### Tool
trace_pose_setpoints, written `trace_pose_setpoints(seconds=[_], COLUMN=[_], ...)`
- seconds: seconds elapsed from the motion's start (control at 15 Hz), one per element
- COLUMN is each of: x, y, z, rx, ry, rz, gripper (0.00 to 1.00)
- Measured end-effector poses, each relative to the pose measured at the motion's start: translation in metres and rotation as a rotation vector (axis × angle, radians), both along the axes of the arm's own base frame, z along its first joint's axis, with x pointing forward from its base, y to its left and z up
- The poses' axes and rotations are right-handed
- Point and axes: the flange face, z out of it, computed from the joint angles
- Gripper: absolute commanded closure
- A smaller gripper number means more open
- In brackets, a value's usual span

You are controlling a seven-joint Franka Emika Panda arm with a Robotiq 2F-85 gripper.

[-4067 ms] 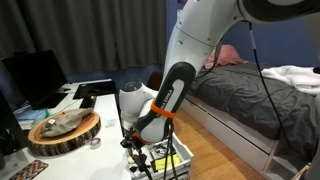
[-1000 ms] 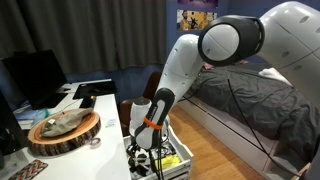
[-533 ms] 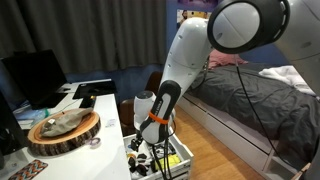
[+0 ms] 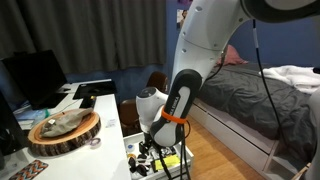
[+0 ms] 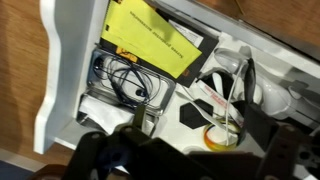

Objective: Pick up the sun glasses from the table and put them in the open drawer

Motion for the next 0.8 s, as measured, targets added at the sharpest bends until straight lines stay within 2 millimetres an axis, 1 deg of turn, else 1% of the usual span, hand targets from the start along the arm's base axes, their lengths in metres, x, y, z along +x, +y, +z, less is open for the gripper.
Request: trace_pose_setpoints(seconds=[0.2, 0.4, 0.47, 0.6, 0.8], x=[-0.02, -0.033, -0.037, -0.044, -0.044], y=[0.009, 0.021, 0.024, 0.027, 0.022], z=[0.03, 0.068, 0.078, 0.084, 0.082], rx=[-0.107, -0.178, -0.184, -0.183, -0.189], ry=[-0.088, -0.228, -0.261, -0.277, -0.274], rz=[-0.036, -0.085, -0.097, -0.104, -0.111], gripper=[0.0, 0.0, 0.0, 0.0, 0.0])
